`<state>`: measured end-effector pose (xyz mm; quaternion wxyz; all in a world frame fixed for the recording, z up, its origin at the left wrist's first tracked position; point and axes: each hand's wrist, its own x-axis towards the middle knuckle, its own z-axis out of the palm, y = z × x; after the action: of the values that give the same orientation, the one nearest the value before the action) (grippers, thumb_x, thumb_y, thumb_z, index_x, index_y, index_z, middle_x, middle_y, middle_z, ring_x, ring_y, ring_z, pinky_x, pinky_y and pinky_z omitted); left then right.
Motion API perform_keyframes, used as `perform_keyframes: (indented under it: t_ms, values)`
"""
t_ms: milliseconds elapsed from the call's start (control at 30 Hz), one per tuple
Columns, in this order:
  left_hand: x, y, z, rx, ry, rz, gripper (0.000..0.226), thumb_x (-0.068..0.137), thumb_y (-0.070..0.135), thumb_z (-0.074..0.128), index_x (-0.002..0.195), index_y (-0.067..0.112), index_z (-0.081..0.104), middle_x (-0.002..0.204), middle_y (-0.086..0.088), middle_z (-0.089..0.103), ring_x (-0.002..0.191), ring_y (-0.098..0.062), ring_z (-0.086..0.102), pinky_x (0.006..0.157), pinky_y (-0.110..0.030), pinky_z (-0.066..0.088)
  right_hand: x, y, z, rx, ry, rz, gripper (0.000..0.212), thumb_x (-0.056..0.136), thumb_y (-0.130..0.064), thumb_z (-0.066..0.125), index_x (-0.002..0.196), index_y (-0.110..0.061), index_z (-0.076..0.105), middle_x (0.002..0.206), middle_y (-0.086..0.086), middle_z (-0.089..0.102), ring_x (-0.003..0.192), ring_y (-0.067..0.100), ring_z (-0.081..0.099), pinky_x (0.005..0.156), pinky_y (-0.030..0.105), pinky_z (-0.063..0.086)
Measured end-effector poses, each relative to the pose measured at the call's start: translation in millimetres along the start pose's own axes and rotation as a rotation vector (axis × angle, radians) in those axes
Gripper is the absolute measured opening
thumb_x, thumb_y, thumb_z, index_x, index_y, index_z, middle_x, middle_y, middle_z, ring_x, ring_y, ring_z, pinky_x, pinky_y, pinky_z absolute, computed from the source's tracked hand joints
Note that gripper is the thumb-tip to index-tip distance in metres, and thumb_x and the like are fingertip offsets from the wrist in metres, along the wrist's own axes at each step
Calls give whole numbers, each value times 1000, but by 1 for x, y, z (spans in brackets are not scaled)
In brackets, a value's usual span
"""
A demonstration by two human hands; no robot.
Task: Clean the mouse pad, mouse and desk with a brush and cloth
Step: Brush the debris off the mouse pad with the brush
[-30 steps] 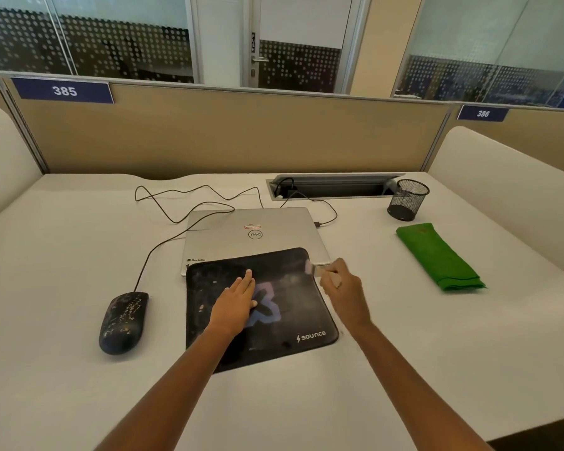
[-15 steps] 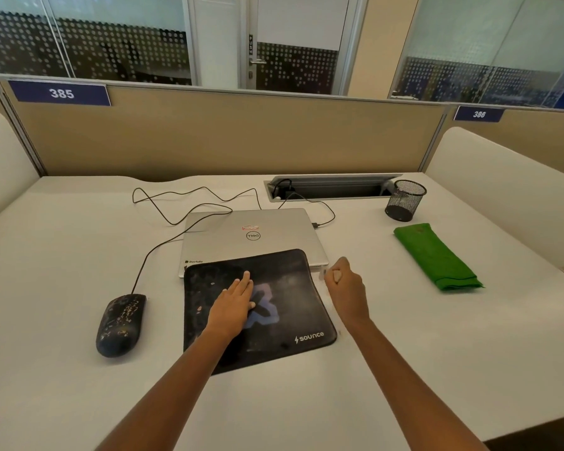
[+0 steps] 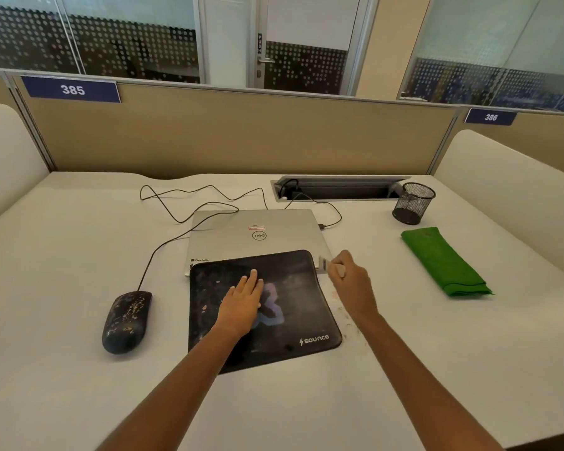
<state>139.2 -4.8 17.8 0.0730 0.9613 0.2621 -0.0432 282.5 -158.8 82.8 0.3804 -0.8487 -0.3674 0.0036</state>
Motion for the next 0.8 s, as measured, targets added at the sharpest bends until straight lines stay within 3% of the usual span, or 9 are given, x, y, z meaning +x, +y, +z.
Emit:
perform_keyframes:
  t_ms: [133,267,400,600,800]
  values:
    - [10,17,-10,58,38,87,72,96,14,47,151,13,1,160,-5,-10,148,-23,-3,120,-39,7,24,-5,0,11,-68,-76,17,96,-19,47,95,-3,50,76,7,52,63,17,48,52,14,35]
    - [28,38,-21,28,28,120,57,102,21,31,151,14,2,160,-3,-3,148,-20,0,120,-38,7,35,-4,11,-43,-151,-41,14,97,-20,44,93,-8,48,81,11,56,70,20,52,57,20,38]
    - [47,51,-32,37,-44,130,56,103,22,31,151,14,5,160,-3,0,148,-21,2,120,-40,9,40,-2,14,-75,-144,0,24,97,-23,43,101,-1,51,90,17,62,71,18,51,62,22,39]
    - [58,60,-38,30,-125,99,53,102,22,33,150,13,14,160,-2,7,146,-22,15,113,-41,27,37,3,13,-105,-203,34,26,97,-24,43,104,-1,52,96,18,65,75,18,52,66,24,39]
    - [61,60,-41,31,-113,100,50,102,20,34,149,14,19,159,-2,13,144,-24,22,112,-42,30,16,10,4,-33,-268,63,17,96,-21,46,95,-6,52,83,11,59,71,17,52,59,18,39]
